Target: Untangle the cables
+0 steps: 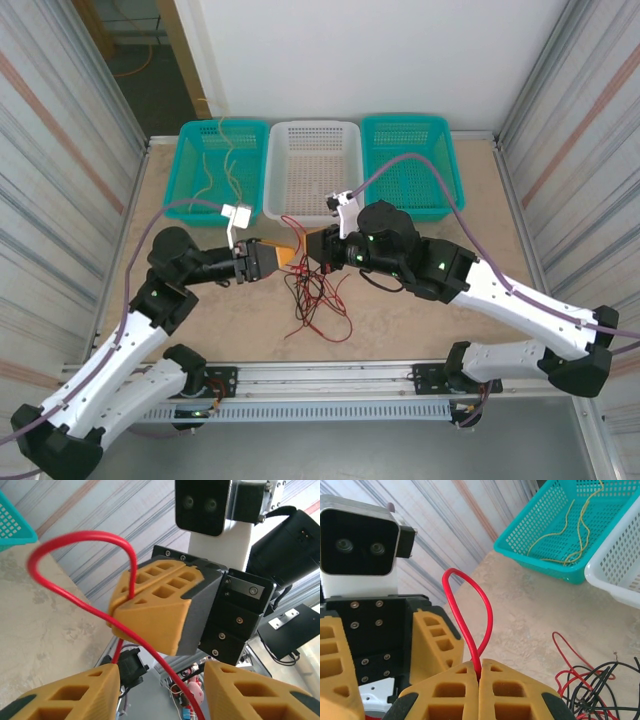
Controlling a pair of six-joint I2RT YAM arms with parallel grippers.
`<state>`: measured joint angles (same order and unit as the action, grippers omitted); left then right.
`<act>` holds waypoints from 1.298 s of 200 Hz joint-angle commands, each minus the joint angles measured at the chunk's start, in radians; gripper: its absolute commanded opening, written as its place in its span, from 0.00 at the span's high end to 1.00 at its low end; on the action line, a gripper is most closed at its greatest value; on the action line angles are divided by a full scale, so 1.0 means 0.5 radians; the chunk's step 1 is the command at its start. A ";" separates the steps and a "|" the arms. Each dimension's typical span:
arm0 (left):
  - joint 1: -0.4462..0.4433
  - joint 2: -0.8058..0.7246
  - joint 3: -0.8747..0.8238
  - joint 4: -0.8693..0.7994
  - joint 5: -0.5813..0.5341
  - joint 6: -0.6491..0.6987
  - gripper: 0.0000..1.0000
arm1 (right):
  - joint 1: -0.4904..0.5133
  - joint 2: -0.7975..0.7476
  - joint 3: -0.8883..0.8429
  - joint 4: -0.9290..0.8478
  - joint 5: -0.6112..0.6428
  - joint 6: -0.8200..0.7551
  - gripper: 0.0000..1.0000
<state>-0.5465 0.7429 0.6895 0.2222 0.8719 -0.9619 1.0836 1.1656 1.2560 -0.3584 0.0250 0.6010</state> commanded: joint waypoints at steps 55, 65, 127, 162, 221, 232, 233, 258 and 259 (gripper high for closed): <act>-0.034 0.002 0.167 -0.906 -0.444 0.600 1.00 | -0.044 -0.016 0.140 0.022 0.017 -0.020 1.00; -0.027 0.002 0.214 -1.093 -0.617 0.678 1.00 | -0.054 -0.035 0.148 0.009 0.015 -0.023 1.00; 0.008 0.076 0.289 -1.875 -1.927 0.701 1.00 | -0.089 -0.204 0.091 0.149 -0.162 0.030 1.00; 0.016 0.043 0.296 -1.782 -1.889 0.680 1.00 | -0.092 -0.251 0.059 0.145 -0.141 0.044 1.00; 0.013 -0.301 0.423 -1.524 -1.524 0.988 0.47 | -0.134 -0.207 0.122 0.005 0.043 0.084 1.00; 0.013 -0.364 0.453 -1.493 -1.430 1.054 0.44 | -0.174 -0.189 0.151 -0.028 0.052 0.115 1.00; 0.013 -0.370 0.456 -1.490 -1.421 1.058 0.43 | -0.181 -0.186 0.154 -0.031 0.050 0.117 1.00; 0.010 -0.474 0.481 -1.307 -0.992 1.139 0.32 | -0.272 -0.140 0.205 -0.044 -0.047 0.174 1.00; 0.010 -0.477 0.479 -1.297 -0.972 1.139 0.32 | -0.273 -0.139 0.206 -0.039 -0.052 0.173 1.00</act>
<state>-0.5434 0.5491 0.8951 -0.5312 0.1757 -0.4721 0.9798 1.0859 1.3106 -0.3851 0.0132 0.6437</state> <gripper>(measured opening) 0.647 0.062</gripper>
